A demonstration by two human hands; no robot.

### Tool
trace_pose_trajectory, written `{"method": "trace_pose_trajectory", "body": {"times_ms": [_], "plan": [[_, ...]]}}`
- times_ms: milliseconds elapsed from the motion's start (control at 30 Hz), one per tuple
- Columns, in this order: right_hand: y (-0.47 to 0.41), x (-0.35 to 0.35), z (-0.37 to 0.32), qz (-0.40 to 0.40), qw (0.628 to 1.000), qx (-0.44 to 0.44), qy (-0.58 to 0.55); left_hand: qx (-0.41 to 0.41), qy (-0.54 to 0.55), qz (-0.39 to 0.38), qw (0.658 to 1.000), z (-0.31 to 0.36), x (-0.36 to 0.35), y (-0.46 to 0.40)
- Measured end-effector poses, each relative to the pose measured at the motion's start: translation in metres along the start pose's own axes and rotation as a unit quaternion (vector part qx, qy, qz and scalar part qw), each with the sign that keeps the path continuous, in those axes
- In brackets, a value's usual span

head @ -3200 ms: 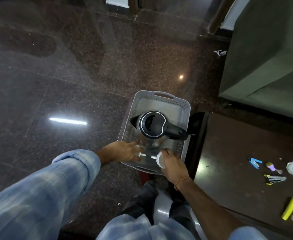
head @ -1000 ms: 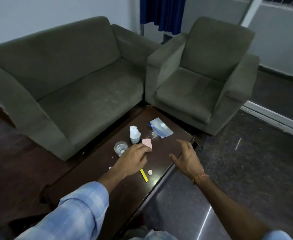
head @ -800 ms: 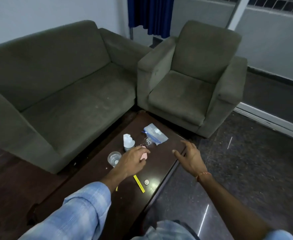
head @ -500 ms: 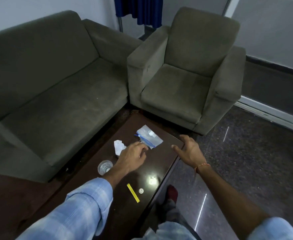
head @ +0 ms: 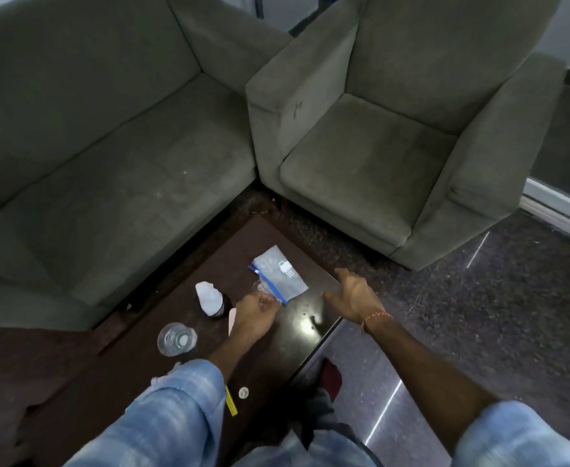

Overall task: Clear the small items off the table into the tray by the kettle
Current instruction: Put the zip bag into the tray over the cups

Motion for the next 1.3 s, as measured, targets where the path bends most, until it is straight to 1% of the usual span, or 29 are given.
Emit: {"method": "trace_pose_trajectory", "body": {"times_ms": [100, 200, 300, 467, 533, 600, 667, 734, 800, 900, 967, 1067, 1167, 1234, 1300], "plan": [[-0.031, -0.033, 0.008, -0.041, 0.998, -0.031, -0.030, 0.081, 0.067, 0.006, 0.994, -0.034, -0.025, -0.010], [-0.078, -0.077, 0.017, -0.068, 0.995, -0.051, -0.044, 0.132, 0.105, 0.014, 0.986, -0.064, -0.053, -0.037], [-0.114, -0.107, 0.025, -0.054, 0.992, -0.078, -0.084, 0.140, 0.132, 0.002, 0.981, -0.080, -0.075, -0.065], [-0.174, -0.167, 0.042, -0.069, 0.985, -0.099, -0.126, 0.114, 0.163, 0.032, 0.980, -0.099, -0.104, -0.120], [-0.186, -0.177, 0.046, -0.047, 0.987, -0.107, -0.109, 0.137, 0.176, 0.057, 0.973, -0.113, -0.110, -0.131], [-0.193, -0.182, 0.047, -0.025, 0.990, -0.109, -0.088, 0.184, 0.187, 0.058, 0.963, -0.128, -0.120, -0.138], [-0.197, -0.187, 0.047, -0.027, 0.989, -0.109, -0.093, 0.220, 0.202, 0.046, 0.953, -0.137, -0.130, -0.143], [-0.199, -0.191, 0.046, -0.041, 0.986, -0.110, -0.118, 0.234, 0.209, 0.042, 0.949, -0.140, -0.133, -0.146], [-0.196, -0.185, 0.044, -0.038, 0.981, -0.108, -0.156, 0.246, 0.234, 0.040, 0.940, -0.140, -0.133, -0.145], [-0.180, -0.159, 0.035, 0.004, 0.969, -0.102, -0.223, 0.280, 0.305, 0.031, 0.910, -0.132, -0.132, -0.133], [-0.164, -0.137, 0.028, 0.021, 0.958, -0.105, -0.267, 0.294, 0.358, 0.003, 0.886, -0.118, -0.132, -0.121], [-0.137, -0.101, 0.012, 0.028, 0.940, -0.102, -0.324, 0.294, 0.426, -0.046, 0.855, -0.086, -0.129, -0.100], [-0.106, -0.057, -0.013, 0.025, 0.929, -0.073, -0.363, 0.270, 0.504, -0.091, 0.815, -0.043, -0.114, -0.075], [-0.085, -0.030, -0.030, 0.027, 0.915, -0.050, -0.399, 0.235, 0.540, -0.113, 0.800, -0.013, -0.096, -0.058], [-0.063, -0.007, -0.047, 0.010, 0.896, -0.026, -0.444, 0.200, 0.563, -0.121, 0.792, 0.013, -0.071, -0.039]]}}
Point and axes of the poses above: each hand's wrist, its own y-axis away from the middle knuckle, its own x-axis out of the back of the hand, z = x × y, the point moved 10 cm from there along -y, towards the middle knuckle, and after that the axes turned 6 degrees about y, right-handed, at the moved point
